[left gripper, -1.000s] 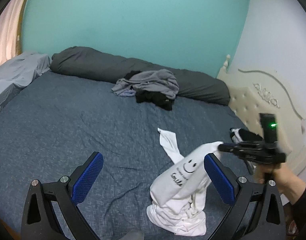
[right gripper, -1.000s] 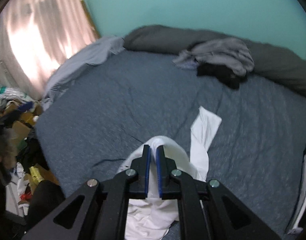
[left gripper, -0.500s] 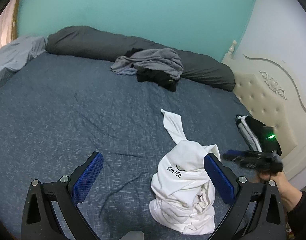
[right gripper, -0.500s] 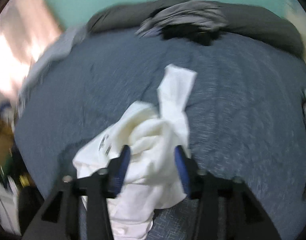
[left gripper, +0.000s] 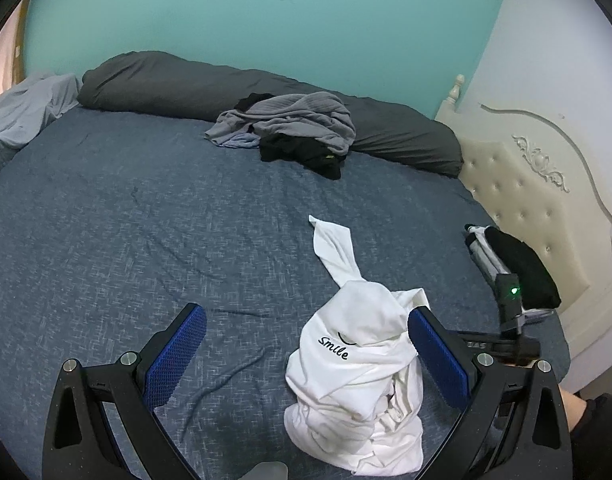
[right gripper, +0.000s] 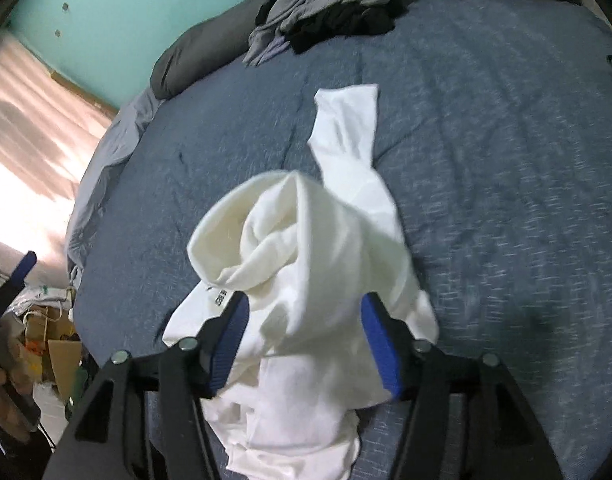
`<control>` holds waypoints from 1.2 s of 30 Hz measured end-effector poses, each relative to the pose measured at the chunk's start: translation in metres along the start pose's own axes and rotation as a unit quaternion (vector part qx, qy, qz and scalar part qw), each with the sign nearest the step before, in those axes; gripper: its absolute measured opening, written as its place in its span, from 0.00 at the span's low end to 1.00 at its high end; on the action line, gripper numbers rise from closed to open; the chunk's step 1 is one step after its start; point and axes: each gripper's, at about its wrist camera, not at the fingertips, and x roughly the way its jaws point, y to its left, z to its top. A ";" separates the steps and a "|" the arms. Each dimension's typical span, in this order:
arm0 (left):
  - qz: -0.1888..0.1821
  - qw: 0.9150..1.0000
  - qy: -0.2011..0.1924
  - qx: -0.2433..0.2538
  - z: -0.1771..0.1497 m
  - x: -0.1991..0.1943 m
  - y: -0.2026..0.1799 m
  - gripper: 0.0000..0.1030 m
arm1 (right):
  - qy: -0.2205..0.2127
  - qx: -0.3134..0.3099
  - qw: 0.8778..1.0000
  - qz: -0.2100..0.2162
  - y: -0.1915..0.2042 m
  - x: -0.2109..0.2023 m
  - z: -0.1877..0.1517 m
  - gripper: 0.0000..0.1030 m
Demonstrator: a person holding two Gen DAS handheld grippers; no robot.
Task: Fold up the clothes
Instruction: 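Grasp the T-shirt body with the left gripper beside the right gripper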
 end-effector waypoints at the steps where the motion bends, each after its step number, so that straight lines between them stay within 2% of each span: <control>1: 0.003 1.000 0.000 0.001 0.000 -0.001 0.001 1.00 | -0.002 -0.002 1.000 -0.004 -0.001 0.002 -0.001 0.11; 3: 0.006 1.000 -0.001 0.005 0.001 -0.003 0.003 1.00 | -0.007 -0.006 1.000 -0.005 -0.003 -0.001 -0.002 0.05; 7: 0.009 1.000 0.003 0.005 0.003 0.000 0.008 1.00 | -0.033 -0.046 0.998 -0.009 -0.007 -0.037 -0.007 0.03; 11: 0.007 1.000 0.009 0.004 0.003 0.007 0.006 1.00 | -0.051 -0.066 0.996 -0.025 -0.026 -0.083 -0.014 0.03; 17: -0.032 0.999 0.026 -0.005 0.001 0.020 -0.010 1.00 | -0.036 -0.053 0.996 -0.067 -0.070 -0.110 -0.036 0.03; 21: -0.048 0.998 0.033 0.009 0.002 0.033 -0.028 1.00 | -0.023 -0.041 0.994 -0.097 -0.100 -0.126 -0.051 0.03; 28: -0.070 0.994 0.078 0.040 -0.001 0.086 -0.053 1.00 | 0.000 -0.028 0.996 -0.088 -0.114 -0.108 -0.070 0.03; 36: -0.072 0.987 0.115 0.084 -0.003 0.158 -0.081 0.99 | -0.007 -0.019 0.998 -0.068 -0.119 -0.102 -0.066 0.03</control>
